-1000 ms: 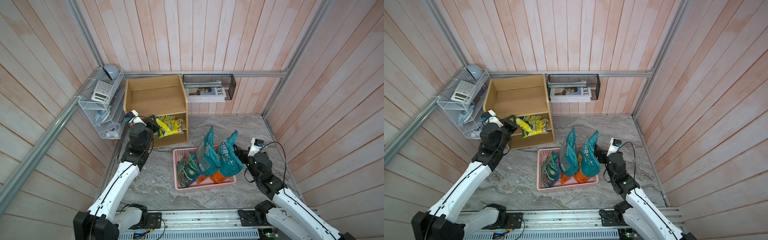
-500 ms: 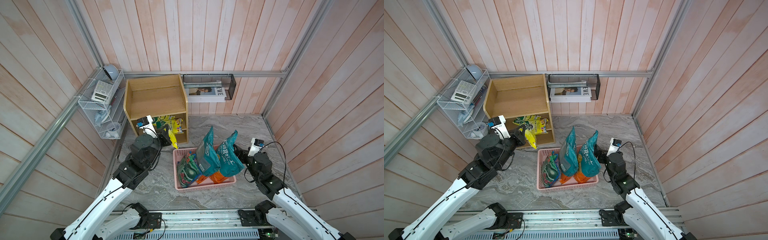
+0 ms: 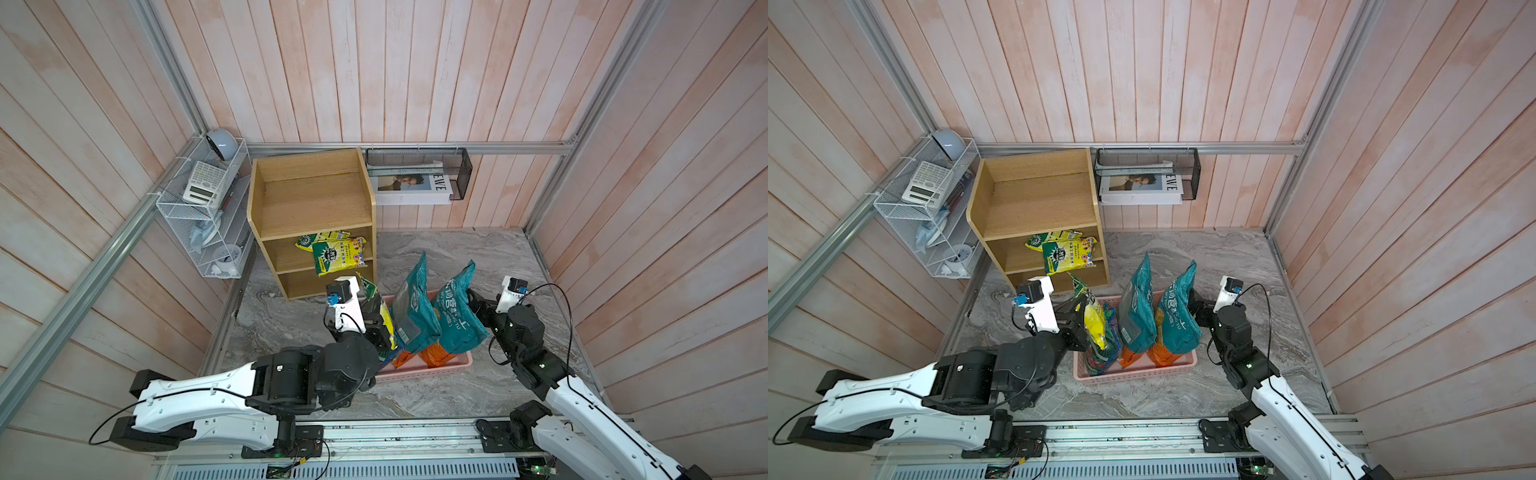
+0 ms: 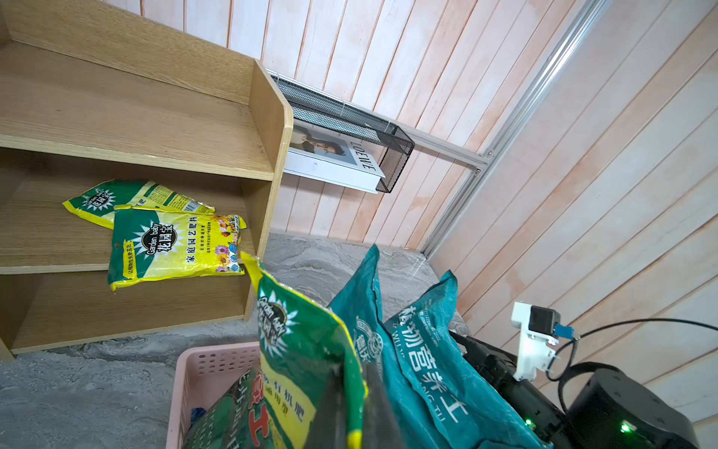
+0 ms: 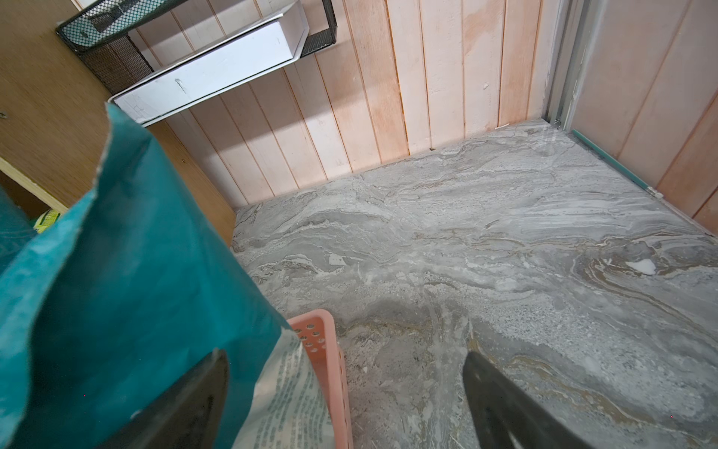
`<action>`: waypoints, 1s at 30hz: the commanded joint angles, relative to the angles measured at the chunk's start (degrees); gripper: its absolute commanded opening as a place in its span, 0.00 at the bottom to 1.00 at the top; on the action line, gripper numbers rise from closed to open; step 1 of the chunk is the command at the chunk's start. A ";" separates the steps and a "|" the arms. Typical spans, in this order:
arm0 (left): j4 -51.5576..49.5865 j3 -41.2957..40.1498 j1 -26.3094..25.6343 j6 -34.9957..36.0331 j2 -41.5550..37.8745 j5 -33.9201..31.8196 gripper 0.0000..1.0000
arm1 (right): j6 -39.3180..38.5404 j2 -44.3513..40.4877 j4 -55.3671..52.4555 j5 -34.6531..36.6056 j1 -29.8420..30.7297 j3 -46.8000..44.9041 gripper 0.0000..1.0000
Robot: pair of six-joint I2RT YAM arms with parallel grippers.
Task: Take down the fertilizer bag from the shelf
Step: Place the fertilizer bag in the storage box.
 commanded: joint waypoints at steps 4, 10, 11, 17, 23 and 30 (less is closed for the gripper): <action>-8.44 10.49 -9.13 -10.15 10.56 -18.39 0.00 | -0.73 -1.47 0.23 0.51 0.44 -0.37 0.98; -9.14 11.01 -9.20 -18.30 16.38 -12.69 0.00 | -0.56 -2.53 0.01 0.54 0.43 -0.81 0.98; -10.22 11.23 -8.99 -20.24 17.43 -12.66 0.00 | -0.52 -2.55 0.01 0.56 0.46 -0.83 0.98; -2.69 7.97 0.32 -16.91 20.66 9.70 0.00 | -0.38 -2.64 -0.31 0.24 0.44 -0.70 0.98; 0.99 6.95 1.21 -17.59 23.00 9.73 0.00 | -0.37 -3.04 -0.27 0.52 0.44 -0.92 0.98; -7.08 13.00 2.29 -25.17 30.07 8.20 0.00 | -0.36 -2.99 -0.43 0.26 0.48 -0.92 0.98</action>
